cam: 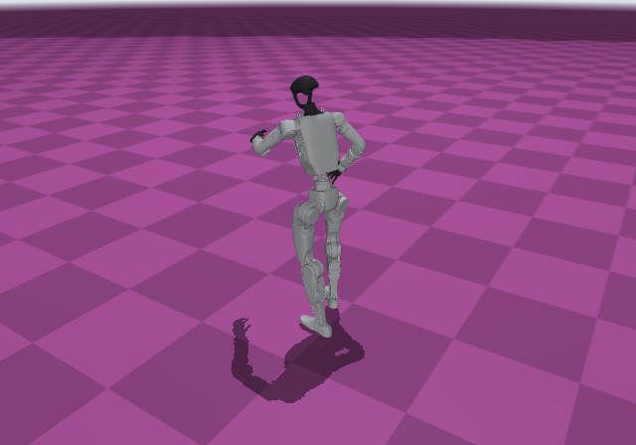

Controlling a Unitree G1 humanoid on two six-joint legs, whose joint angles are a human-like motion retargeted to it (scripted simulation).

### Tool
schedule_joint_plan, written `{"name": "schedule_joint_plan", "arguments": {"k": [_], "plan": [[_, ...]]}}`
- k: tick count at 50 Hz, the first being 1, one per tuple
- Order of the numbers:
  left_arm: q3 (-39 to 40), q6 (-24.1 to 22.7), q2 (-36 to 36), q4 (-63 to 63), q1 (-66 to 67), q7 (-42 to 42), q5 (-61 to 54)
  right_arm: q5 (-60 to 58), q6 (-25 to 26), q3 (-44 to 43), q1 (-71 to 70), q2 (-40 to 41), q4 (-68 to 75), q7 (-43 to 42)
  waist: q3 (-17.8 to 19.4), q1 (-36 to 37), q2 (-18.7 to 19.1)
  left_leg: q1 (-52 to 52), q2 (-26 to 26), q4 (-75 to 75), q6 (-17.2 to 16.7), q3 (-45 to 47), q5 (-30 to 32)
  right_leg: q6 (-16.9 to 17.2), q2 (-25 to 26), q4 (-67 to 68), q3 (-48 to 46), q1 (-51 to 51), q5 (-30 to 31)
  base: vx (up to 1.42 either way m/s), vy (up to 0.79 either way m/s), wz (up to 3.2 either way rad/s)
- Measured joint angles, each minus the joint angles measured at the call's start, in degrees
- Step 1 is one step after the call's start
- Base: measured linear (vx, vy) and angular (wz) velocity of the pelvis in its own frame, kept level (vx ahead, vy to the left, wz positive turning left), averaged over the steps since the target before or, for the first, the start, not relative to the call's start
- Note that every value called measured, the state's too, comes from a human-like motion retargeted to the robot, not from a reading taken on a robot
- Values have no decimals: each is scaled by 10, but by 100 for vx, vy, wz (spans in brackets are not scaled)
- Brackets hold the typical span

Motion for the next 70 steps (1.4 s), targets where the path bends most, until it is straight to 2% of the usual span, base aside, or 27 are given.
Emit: {"name": "schedule_joint_plan", "arguments": {"k": [3, 6, 10, 15, 18, 20, 23, 27, 30, 35, 40, 45, 48, 52, 57, 60, 63, 70], "plan": [[-78, 10, -59, -43, -7, -54, 82, -26, 5, 15, -18, -8, -3, -2, 0, -26, -6, 17, -23, 7, 15, 36, -15, 1, 2, -66, -33, 2, 30, 26, 0, -96], [-142, 19, -136, -46, 5, -103, 160, -43, 11, 36, -44, -10, -7, -2, 4, -50, 0, 30, -29, 20, 23, 83, -17, -14, 12, -81, 13, 0, 38, 26, -1, -145], [-202, 8, -241, 13, 47, -134, 263, -61, 17, 61, -81, -17, -11, 7, 19, -102, 2, 29, -38, 91, 26, 144, -1, -9, 9, -82, 88, 4, 40, 28, 0, -154], [-292, -21, -331, 121, 63, -77, 396, -23, 12, 70, -89, -32, -22, 35, 15, -178, 0, -34, -30, 271, 13, 199, 50, 7, -7, -104, 153, 21, 40, 28, 1, -121], [-325, -34, -328, 131, 55, -43, 410, -4, 10, 58, -60, -35, -15, 40, -1, -193, 7, -49, -19, 306, 2, 225, 49, 33, -12, -112, 184, 30, 41, 25, 3, -106], [-337, -53, -296, 98, 35, -36, 399, 12, 8, 41, -33, -33, -11, 39, -14, -190, 16, -50, -10, 293, 0, 238, 35, 48, -13, -116, 201, 35, 41, 24, 4, -92], [-356, -82, -206, 5, -29, -31, 356, 51, 2, 7, 14, -29, -7, 35, -34, -167, 43, -41, 6, 209, 0, 239, 23, 49, -3, -123, 217, 44, 37, 22, 6, -71], [-369, -108, -60, -108, -150, -21, 323, 80, -9, -36, 68, -53, -5, 27, -50, -133, 111, -25, 29, 89, -2, 194, 34, 33, 26, -134, 217, 67, 28, 22, 10, -28], [-369, -125, 51, -157, -252, -29, 331, 85, -12, -70, 99, -93, -4, 39, -65, -112, 165, -17, 36, 80, 7, 165, 25, 26, 32, -136, 196, 87, 18, 21, 11, 45], [-369, -127, 199, -127, -389, 9, 374, 58, -6, -134, 138, -151, -1, 73, -106, -52, 229, -10, 35, 75, 6, 129, 11, 19, 27, -117, 151, 104, -8, 17, 11, 76], [-369, -102, 278, -7, -484, 87, 413, 11, -3, -167, 150, -182, -7, 78, -159, 32, 245, -12, 30, 64, -10, 94, 14, -3, 15, -85, 116, 108, -36, 12, 10, 70], [-369, -64, 292, 142, -551, 168, 397, 29, -8, -160, 110, -193, -13, 58, -197, 113, 232, -16, 25, 63, -18, 65, 16, -22, 10, -81, 87, 120, -43, 7, 8, 53], [-369, -41, 271, 241, -596, 207, 332, 67, -13, -124, 48, -184, -24, 53, -211, 145, 201, -18, 21, 62, -18, 54, 14, -22, 8, -81, 74, 125, -42, 4, 6, 38], [-369, -30, 225, 352, -657, 245, 104, 120, -7, -37, -109, -134, -27, 41, -216, 155, 142, -20, 17, 56, -14, 46, 13, -26, 4, -79, 64, 124, -44, 2, 4, 19], [-363, -44, 194, 390, -685, 275, -229, 170, -8, 60, -342, -4, -19, -14, -215, 138, 78, -13, 14, 41, -13, 43, 10, -38, 2, -79, 64, 124, -46, 0, 0, 0], [-303, -54, 180, 386, -637, 273, -322, 230, -18, 91, -463, 65, 0, -35, -217, 149, 58, -7, 13, 30, -9, 41, 7, -43, 3, -79, 64, 125, -47, 0, 0, 0], [-235, -53, 150, 370, -551, 253, -351, 284, -25, 113, -565, 113, 39, -25, -222, 164, 43, -2, 12, 19, -1, 33, 5, -46, 4, -79, 59, 127, -47, -1, 1, 8], [-54, -52, 3, 309, -290, 180, -422, 325, 0, 152, -738, 194, 190, 4, -226, 168, 14, 1, 11, -8, 9, -5, 3, -54, 7, -84, 24, 137, -44, -4, 3, 46]]}}
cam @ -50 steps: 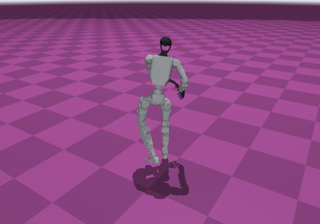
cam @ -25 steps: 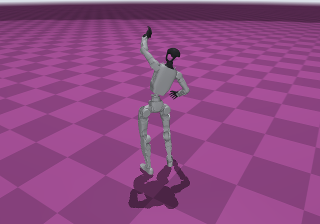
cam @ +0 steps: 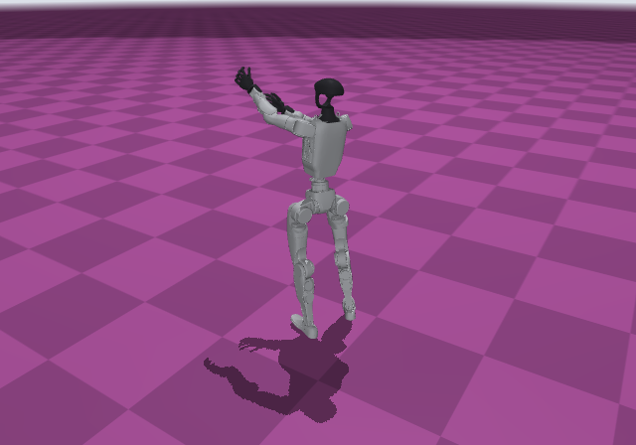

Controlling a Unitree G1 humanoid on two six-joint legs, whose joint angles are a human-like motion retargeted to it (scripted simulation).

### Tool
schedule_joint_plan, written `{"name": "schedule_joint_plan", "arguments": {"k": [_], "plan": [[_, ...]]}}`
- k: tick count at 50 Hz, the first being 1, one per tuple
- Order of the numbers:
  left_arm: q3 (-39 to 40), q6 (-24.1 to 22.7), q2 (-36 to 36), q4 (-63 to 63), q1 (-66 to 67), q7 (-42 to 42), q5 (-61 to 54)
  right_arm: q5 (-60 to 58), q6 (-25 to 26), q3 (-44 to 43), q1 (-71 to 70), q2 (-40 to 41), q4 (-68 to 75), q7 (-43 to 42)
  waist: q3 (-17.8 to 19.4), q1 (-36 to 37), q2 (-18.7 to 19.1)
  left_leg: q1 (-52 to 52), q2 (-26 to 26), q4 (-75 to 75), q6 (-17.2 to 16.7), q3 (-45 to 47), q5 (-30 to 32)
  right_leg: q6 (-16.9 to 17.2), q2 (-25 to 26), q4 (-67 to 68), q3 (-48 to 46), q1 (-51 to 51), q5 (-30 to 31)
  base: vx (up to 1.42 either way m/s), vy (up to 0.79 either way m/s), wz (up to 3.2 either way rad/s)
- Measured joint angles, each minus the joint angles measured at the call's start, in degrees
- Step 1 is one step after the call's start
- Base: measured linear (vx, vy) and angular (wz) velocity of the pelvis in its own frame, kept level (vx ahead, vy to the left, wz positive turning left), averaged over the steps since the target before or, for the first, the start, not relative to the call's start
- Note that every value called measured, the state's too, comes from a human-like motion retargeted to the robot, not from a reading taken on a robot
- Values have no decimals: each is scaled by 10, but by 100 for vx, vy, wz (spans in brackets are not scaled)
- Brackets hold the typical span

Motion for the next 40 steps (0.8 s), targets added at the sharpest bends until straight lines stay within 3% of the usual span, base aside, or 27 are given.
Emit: {"name": "schedule_joint_plan", "arguments": {"k": [4, 8, 12, 16, 23, 28, 33, 37, 40], "plan": [[73, 4, -80, -43, 145, -31, 3, 71, 21, 8, -27, 56, 67, 33, 28, -14, -14, -1, -1, -8, -2, -19, 1, -5, 1, -3, -18, 6, 3, -8, 3, 43], [119, -8, -142, -51, 242, -17, -23, 97, 43, 25, -20, 103, 111, 50, 81, -24, -32, -10, -4, -8, -3, -27, 10, -7, -2, 0, -25, 1, 9, -14, 2, 22], [158, -6, -181, -33, 282, -3, -22, 129, 15, 29, 24, 144, 151, -23, 147, -22, -53, -34, -8, 0, -12, -33, 24, -10, -6, 5, -29, -16, 17, -22, 1, 16], [156, 8, -197, -27, 308, -26, 13, 167, -15, 18, 84, 159, 135, -45, 213, -18, -66, -72, -10, 6, -27, -45, 39, -7, -10, 10, -37, -46, 30, -25, 2, 27], [130, -21, -227, 6, 377, -34, 35, 175, -52, 50, 147, 198, 184, -92, 290, -21, -78, -109, -1, -29, -53, -90, 37, 39, -7, 26, -87, -82, 35, -16, 3, 58], [119, 0, -234, 40, 430, -91, 65, 194, -48, 47, 193, 235, 242, -90, 282, 7, -79, -105, -1, -87, -45, -164, 49, 44, -17, 54, -165, -67, 22, 9, 3, 151], [152, -15, -205, -20, 471, -119, 44, 119, -56, 82, 200, 244, 236, -132, 227, 83, -68, -96, 8, -131, -32, -277, 58, -7, -25, 112, -214, -28, 19, 28, 0, 234], [195, -40, -147, -138, 460, -88, 43, 55, -55, 91, 140, 225, 168, -126, 176, 160, -68, -84, 30, -131, -9, -382, 49, -71, -36, 238, -160, -22, 37, 36, -6, 239], [243, -46, -98, -233, 417, -73, 79, -5, -42, 79, 61, 178, 82, -80, 156, 215, -80, -63, 43, -131, 8, -451, 42, -94, -43, 359, -50, -51, 75, 35, -13, 216]]}}
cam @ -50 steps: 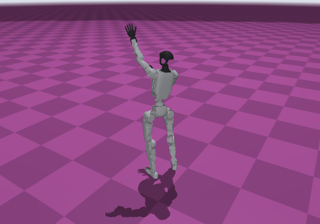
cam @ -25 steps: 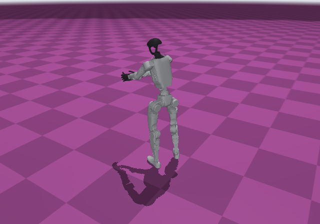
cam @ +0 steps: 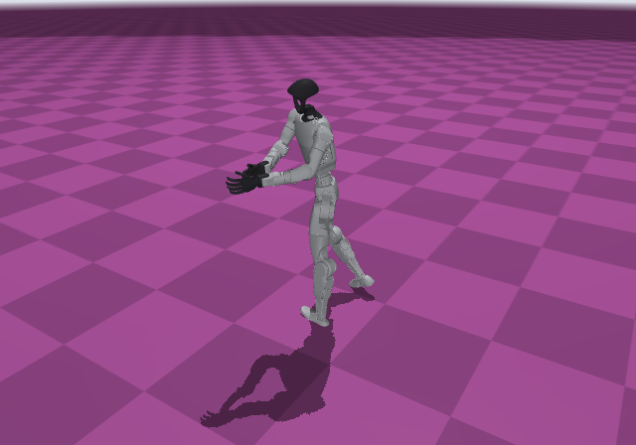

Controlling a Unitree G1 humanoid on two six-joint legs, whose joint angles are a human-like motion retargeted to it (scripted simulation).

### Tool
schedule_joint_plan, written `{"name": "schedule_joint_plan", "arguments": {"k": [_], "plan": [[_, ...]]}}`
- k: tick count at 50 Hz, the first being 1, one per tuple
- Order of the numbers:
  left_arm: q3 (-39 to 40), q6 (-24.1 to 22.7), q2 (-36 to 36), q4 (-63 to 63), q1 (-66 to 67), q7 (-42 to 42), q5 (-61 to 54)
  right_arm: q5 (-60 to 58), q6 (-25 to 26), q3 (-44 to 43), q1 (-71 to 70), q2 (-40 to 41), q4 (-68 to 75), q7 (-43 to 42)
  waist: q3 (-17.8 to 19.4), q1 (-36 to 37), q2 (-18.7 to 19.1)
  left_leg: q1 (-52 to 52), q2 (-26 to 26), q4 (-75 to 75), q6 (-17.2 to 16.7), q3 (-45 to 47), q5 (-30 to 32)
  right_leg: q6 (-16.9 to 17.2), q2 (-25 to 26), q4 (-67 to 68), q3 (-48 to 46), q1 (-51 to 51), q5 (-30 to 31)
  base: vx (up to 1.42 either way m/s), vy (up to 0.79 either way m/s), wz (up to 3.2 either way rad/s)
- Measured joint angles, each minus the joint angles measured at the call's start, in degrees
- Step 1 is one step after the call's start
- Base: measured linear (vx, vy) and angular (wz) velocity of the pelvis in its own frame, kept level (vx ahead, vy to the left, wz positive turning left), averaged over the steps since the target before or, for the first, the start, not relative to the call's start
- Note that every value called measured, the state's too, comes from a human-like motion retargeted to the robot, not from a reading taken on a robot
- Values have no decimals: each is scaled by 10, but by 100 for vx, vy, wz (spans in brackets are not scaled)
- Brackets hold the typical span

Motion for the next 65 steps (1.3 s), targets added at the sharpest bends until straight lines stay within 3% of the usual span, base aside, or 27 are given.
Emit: {"name": "schedule_joint_plan", "arguments": {"k": [5, 7, 10, 14, 17, 21, 25, 28, 31, 33, 35, 37, 40, 43, 46, 50, 53, 60, 65], "plan": [[88, -37, 81, -176, -98, 77, 86, -116, 12, -13, -201, -80, -146, 63, 8, 53, -28, 20, 11, 2, 12, -83, -6, 47, 56, 106, 214, -72, 51, 27, -21, 176], [117, -70, 109, -240, -134, 130, 115, -166, 10, -6, -294, -101, -191, 78, 9, 61, -31, 22, 21, 2, 14, -105, -9, 55, 63, 110, 237, -84, 41, 22, -24, 120], [164, -109, 147, -331, -194, 226, 180, -245, 9, 8, -448, -126, -255, 95, 17, 71, -35, 24, 35, 2, 13, -124, -15, 43, 26, 92, 206, -94, 7, 20, -25, 73], [230, -127, 163, -430, -257, 334, 277, -322, -1, 25, -614, -136, -316, 117, 19, 88, -44, 32, 47, 0, 9, -121, -26, 44, -36, -2, 117, -95, -53, 19, -27, 12], [261, -132, 150, -509, -278, 395, 336, -345, -5, 41, -702, -131, -356, 136, 28, 82, -57, 49, 38, 0, 1, -109, -37, 83, -66, -115, 58, -100, -56, 20, -32, -21], [277, -134, 121, -608, -246, 418, 404, -366, -11, 65, -743, -153, -433, 132, 46, 36, -78, 95, 11, 0, -10, -87, -53, 148, -84, -243, 30, -107, 11, 22, -37, -38], [264, -123, 90, -653, -155, 385, 420, -359, -22, 84, -641, -222, -526, 82, 29, -44, -66, 141, 17, 25, -26, -36, -69, 134, -58, -239, 66, -100, 1, 22, -38, -81], [203, -123, 53, -611, -62, 346, 328, -310, -12, 96, -483, -290, -551, 63, 6, -120, -41, 157, 18, 69, -42, 27, -64, 121, -28, -238, 88, -80, -21, 21, -37, -77], [130, -68, 52, -502, 5, 212, 195, -252, 25, 81, -324, -393, -530, 130, -9, -183, -22, 147, 1, 143, -56, 109, -43, 119, -7, -260, 107, -60, -24, 20, -36, -77], [79, 2, 96, -430, 18, 62, 152, -241, 57, 61, -250, -482, -505, 224, -14, -214, -17, 120, -15, 217, -71, 178, -27, 119, 1, -276, 123, -52, -24, 18, -33, -88], [19, 67, 170, -389, 8, -73, 199, -254, 81, 47, -204, -577, -491, 308, -14, -237, -19, 84, -30, 299, -85, 247, -15, 123, 5, -290, 144, -50, -25, 17, -29, -103], [-35, 94, 253, -387, -5, -138, 275, -259, 94, 49, -179, -658, -488, 332, -7, -255, -26, 57, -49, 354, -92, 295, -15, 135, 7, -301, 170, -49, -24, 16, -23, -124], [-75, 87, 357, -400, -1, -144, 314, -247, 97, 41, -146, -755, -487, 313, 5, -276, -38, 34, -79, 371, -94, 336, -29, 164, 11, -316, 215, -50, -19, 16, -17, -142], [-59, 66, 439, -405, 29, -132, 312, -248, 83, 7, -105, -840, -481, 295, 5, -287, -40, 25, -80, 307, -82, 381, -40, 200, 24, -331, 253, -50, -12, 16, -12, -139], [-17, 59, 497, -394, 65, -136, 312, -248, 72, -36, -56, -904, -457, 284, 2, -280, -15, 16, -34, 208, -76, 405, -48, 204, 84, -351, 282, -49, -5, 14, -20, -147], [51, 56, 549, -373, 124, -142, 309, -243, 62, -99, 17, -965, -421, 282, 2, -272, 22, 11, -13, 113, -61, 378, 17, 204, 128, -370, 316, -28, -2, 18, -1, -110], [98, 58, 581, -358, 168, -139, 307, -241, 62, -135, 62, -993, -399, 289, -7, -277, 28, 10, -25, 135, -44, 396, 23, 204, 119, -379, 335, -15, -4, 20, 10, -58], [231, 47, 634, -332, 304, -141, 315, -242, 59, -241, 192, -1011, -376, 302, -38, -299, 52, 46, -30, 127, -57, 420, -14, 203, 105, -380, 353, 4, -29, 18, 13, -24], [326, 41, 646, -327, 406, -154, 311, -240, 55, -364, 322, -987, -380, 316, -57, -325, 60, 52, -32, 120, -55, 414, -22, 192, 103, -367, 349, 4, -47, 13, 6, 11]]}}
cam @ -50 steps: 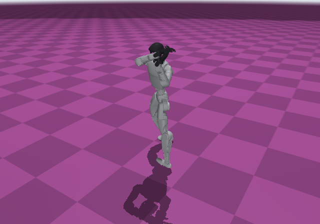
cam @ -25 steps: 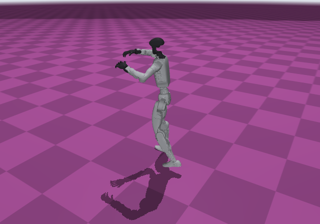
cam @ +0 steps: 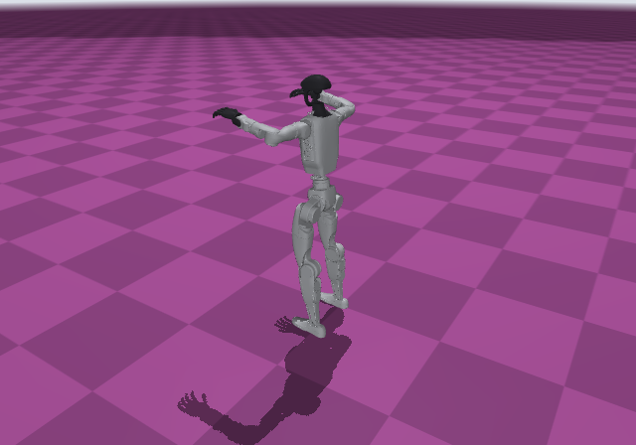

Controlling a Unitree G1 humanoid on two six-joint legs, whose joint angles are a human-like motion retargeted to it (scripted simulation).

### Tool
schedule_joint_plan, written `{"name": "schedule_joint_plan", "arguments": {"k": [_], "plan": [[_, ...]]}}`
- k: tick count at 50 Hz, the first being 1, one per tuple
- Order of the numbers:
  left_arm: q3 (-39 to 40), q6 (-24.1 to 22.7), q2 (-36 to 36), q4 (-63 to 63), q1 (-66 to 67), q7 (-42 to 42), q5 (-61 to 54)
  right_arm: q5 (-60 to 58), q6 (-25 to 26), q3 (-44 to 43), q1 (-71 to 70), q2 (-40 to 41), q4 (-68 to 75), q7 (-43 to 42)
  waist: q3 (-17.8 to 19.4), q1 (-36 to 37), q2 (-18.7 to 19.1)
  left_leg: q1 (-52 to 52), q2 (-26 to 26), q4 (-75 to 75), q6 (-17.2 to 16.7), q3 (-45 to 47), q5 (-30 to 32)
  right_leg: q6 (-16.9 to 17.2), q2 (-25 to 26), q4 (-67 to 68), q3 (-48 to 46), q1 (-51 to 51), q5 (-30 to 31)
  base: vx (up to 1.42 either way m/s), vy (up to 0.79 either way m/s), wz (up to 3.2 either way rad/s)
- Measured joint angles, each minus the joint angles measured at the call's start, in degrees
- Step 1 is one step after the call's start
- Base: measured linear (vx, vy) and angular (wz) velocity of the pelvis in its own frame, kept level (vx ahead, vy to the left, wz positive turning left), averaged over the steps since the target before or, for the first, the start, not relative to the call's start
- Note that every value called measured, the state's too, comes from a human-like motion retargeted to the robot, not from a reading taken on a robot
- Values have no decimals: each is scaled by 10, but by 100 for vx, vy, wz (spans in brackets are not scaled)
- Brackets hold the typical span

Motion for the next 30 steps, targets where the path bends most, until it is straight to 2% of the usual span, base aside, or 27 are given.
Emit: {"name": "schedule_joint_plan", "arguments": {"k": [7, 11, 26, 28, 30], "plan": [[92, -3, 4, -19, 92, -19, -12, -8, -4, -194, 203, 55, -33, 14, -13, 1, -7, 9, 2, -7, 4, 4, -12, -19, 2, 10, 4, -1, -15, 9, 6, -6], [111, -6, 5, -29, 111, -27, -15, -5, -4, -260, 273, 74, -51, 23, -17, 9, -9, 18, 1, -14, 1, 7, -18, -18, 1, 8, 7, 2, -19, 8, 6, -9], [124, -8, 8, -36, 110, -40, -15, 0, -3, -352, 361, 89, -74, 27, -27, 36, -9, 25, -2, -18, -1, 20, -34, -21, -2, 13, 19, -2, -34, 2, 2, -3], [124, -10, 8, -36, 110, -44, -9, -1, -6, -358, 366, 89, -74, 25, -29, 38, -9, 26, -2, -19, -4, 23, -37, -14, -3, 15, 21, -3, -39, 0, 0, 0], [124, -16, 6, -36, 107, -38, -16, -4, -7, -361, 369, 88, -73, 23, -28, 41, -13, 25, -5, -19, -11, 27, -39, 12, -4, 13, 24, -4, -35, 0, 0, 0]]}}
